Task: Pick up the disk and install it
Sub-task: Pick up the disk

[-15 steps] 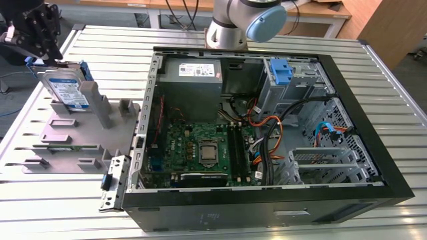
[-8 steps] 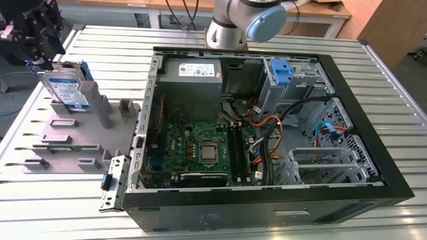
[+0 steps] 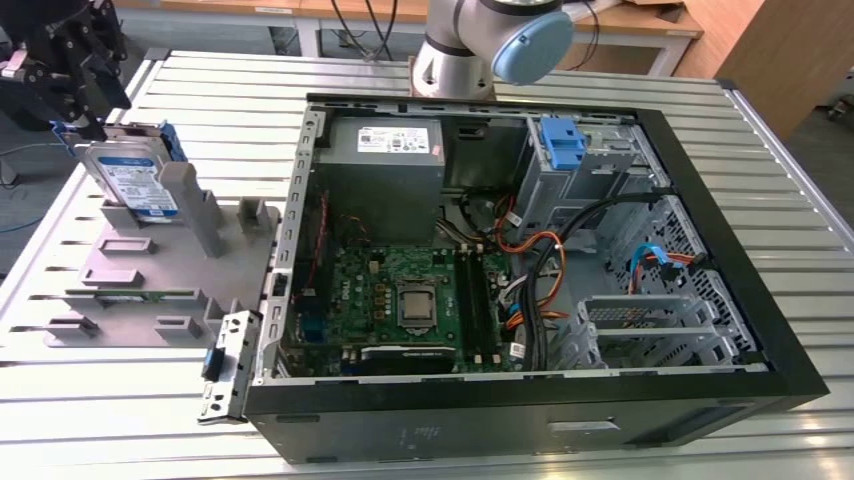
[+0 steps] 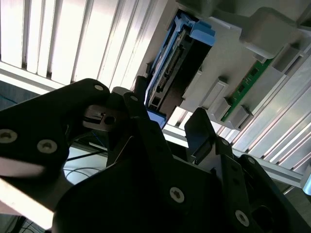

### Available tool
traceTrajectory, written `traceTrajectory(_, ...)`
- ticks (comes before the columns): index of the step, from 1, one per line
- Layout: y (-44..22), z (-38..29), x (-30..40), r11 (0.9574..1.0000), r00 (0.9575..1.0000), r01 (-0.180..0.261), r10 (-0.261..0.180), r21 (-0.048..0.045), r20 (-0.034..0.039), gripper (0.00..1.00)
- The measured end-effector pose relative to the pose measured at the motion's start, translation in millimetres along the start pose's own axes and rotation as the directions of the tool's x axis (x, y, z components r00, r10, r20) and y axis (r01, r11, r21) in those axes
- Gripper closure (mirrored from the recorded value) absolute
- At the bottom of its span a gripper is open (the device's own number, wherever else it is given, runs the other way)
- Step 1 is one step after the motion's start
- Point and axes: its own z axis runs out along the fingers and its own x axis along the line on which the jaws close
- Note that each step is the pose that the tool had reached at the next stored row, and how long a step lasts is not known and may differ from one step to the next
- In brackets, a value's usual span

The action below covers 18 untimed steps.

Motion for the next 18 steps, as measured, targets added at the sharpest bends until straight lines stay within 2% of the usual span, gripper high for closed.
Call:
traceTrajectory(4, -0.1, 2.0, 0.1, 1.0, 1.0, 0.0, 0.0, -0.0001, -0.0001, 0.42)
traceTrajectory(14, -0.1, 2.3, 0.1, 1.0, 1.0, 0.0, 0.0, -0.0002, -0.0001, 0.42)
traceTrajectory(18, -0.2, 3.1, 0.1, 0.9999, 0.9999, 0.012, -0.012, -0.0003, -0.0005, 0.42)
